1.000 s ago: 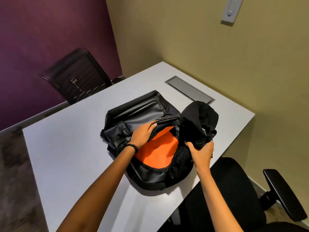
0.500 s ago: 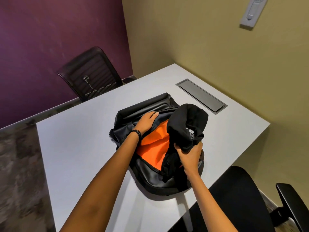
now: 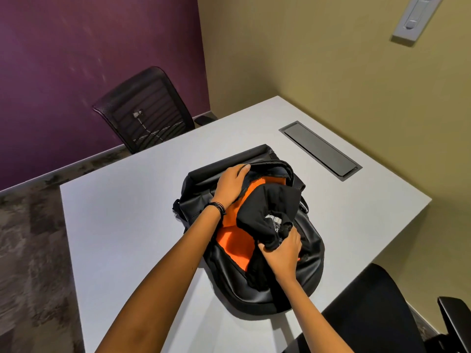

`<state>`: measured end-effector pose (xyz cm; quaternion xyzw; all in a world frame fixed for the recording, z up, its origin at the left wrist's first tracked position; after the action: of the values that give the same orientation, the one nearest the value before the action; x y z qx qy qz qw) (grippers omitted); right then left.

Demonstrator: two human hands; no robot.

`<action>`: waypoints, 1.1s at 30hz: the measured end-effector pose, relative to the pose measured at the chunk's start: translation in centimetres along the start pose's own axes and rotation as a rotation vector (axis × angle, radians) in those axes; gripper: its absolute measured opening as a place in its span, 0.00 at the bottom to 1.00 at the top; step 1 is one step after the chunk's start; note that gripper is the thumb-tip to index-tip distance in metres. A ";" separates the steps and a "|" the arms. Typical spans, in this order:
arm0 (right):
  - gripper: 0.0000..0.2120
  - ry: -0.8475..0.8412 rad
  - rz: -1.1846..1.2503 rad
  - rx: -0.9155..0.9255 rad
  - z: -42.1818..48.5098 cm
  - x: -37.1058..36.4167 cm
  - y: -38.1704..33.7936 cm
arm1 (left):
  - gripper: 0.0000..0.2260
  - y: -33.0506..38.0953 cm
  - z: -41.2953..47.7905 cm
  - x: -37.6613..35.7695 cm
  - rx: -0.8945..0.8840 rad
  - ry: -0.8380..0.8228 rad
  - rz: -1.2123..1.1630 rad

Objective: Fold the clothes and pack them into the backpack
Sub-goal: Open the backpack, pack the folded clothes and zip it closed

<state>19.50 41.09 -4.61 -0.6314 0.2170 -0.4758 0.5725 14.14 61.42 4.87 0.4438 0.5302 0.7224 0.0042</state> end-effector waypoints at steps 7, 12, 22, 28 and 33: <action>0.27 -0.089 -0.142 -0.003 1.0 -2.2 0.8 | 0.14 1.9 -0.9 0.8 -0.118 0.042 -0.008; 0.23 -0.110 -0.231 0.011 1.6 -3.0 1.0 | 0.14 4.6 -2.5 0.9 -0.291 0.013 0.116; 0.29 -0.267 -0.487 -0.094 3.2 -5.9 2.6 | 0.16 5.6 -4.5 0.1 -0.448 -0.021 0.308; 0.38 -0.346 -0.670 -0.110 4.1 -7.3 2.6 | 0.20 6.2 -5.9 0.1 -0.506 0.005 0.309; 0.35 -0.349 -0.726 0.011 4.5 -8.9 2.1 | 0.19 6.5 -6.6 0.3 -0.533 -0.001 0.313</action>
<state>19.87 50.18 -9.23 -0.7352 -0.1231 -0.5341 0.3989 12.67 53.71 9.76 0.5038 0.2472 0.8276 0.0096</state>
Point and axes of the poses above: each hand's wrist, its own z-axis towards the middle knuckle, its own x-axis out of the back of the hand, y = z × x, the point moved 8 cm from there along z, towards the middle knuckle, and after that the axes turned 9 degrees about z, right-handed, at the moved point
